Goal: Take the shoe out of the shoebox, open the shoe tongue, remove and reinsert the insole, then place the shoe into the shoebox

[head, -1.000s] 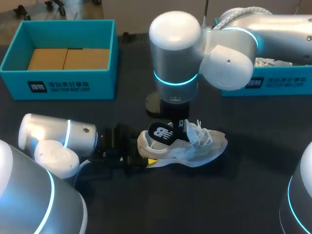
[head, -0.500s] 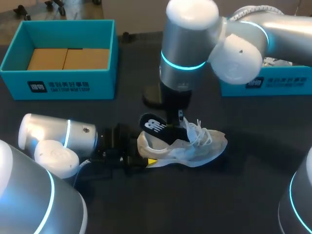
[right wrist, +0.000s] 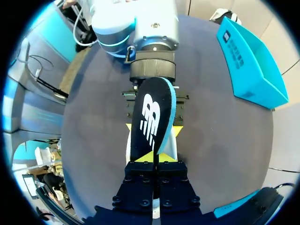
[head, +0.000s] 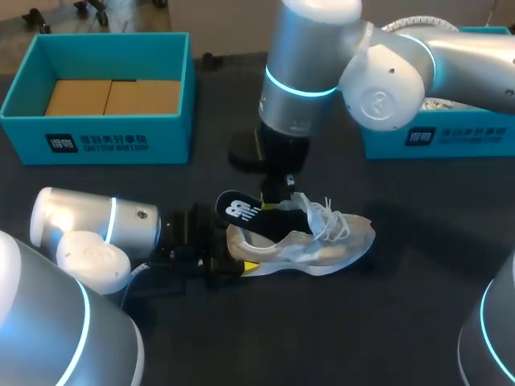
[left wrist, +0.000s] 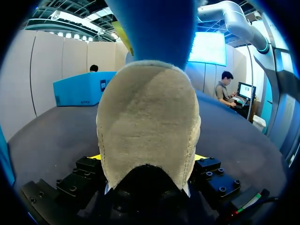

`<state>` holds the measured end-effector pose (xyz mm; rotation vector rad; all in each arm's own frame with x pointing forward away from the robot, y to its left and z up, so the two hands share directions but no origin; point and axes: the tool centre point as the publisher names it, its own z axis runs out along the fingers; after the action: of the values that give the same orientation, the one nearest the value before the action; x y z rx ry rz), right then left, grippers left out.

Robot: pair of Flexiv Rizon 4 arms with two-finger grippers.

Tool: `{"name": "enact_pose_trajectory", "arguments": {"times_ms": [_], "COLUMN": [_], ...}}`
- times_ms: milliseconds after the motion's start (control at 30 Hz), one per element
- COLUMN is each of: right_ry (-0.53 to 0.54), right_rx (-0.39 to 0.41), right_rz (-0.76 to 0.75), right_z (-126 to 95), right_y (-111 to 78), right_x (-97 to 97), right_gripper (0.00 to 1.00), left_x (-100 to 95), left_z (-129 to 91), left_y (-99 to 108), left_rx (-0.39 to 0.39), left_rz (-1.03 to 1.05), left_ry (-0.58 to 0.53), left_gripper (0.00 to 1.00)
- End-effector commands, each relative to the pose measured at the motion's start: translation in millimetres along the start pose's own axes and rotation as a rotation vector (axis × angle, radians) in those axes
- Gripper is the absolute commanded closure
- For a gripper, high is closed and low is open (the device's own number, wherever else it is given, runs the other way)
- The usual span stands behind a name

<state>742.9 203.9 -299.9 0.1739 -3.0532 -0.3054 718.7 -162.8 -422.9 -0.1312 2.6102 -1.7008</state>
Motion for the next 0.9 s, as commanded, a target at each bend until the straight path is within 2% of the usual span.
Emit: {"name": "enact_pose_trajectory", "arguments": {"times_ms": [33, 100, 200, 267, 333, 367, 533, 900], "right_ry": [0.037, 0.054, 0.071, 0.077, 0.107, 0.108, 0.133, 0.137], "right_rx": [-0.047, -0.061, -0.098, -0.133, -0.151, -0.151, -0.188, -0.184], "right_rz": [-0.001, 0.016, 0.039, 0.055, 0.075, 0.08, 0.122, 0.133], "right_z": [2, 3, 2, -1, -4, -5, -11, -12], "right_y": [-0.1, -1.1, -4.1, -6.2, -8.5, -10.1, -16.1, -17.3], "right_x": [-4.4, -3.2, -2.5, -2.8, -2.8, -2.8, -3.9, -4.4], "right_gripper": [0.92, 0.7, 0.58, 0.33, 0.24, 0.02, 0.0, 0.0], "left_x": [-0.8, -0.8, -0.8, -0.8, -0.8, -0.8, -0.8, -0.8], "left_z": [1, 1, 1, 1, 1, 1, 1, 1], "left_y": [0, 0, 0, 0, 0, 0, 0, 0], "left_rx": [-0.003, -0.003, -0.003, -0.003, -0.003, -0.003, -0.003, -0.003], "left_rz": [0.0, 0.0, 0.0, 0.0, 0.0, 0.0, 0.0, 0.0], "left_ry": [0.002, 0.002, 0.002, 0.002, 0.002, 0.002, 0.002, 0.002], "left_gripper": [1.0, 1.0, 1.0, 1.0, 1.0, 1.0, 1.0, 1.0]}}
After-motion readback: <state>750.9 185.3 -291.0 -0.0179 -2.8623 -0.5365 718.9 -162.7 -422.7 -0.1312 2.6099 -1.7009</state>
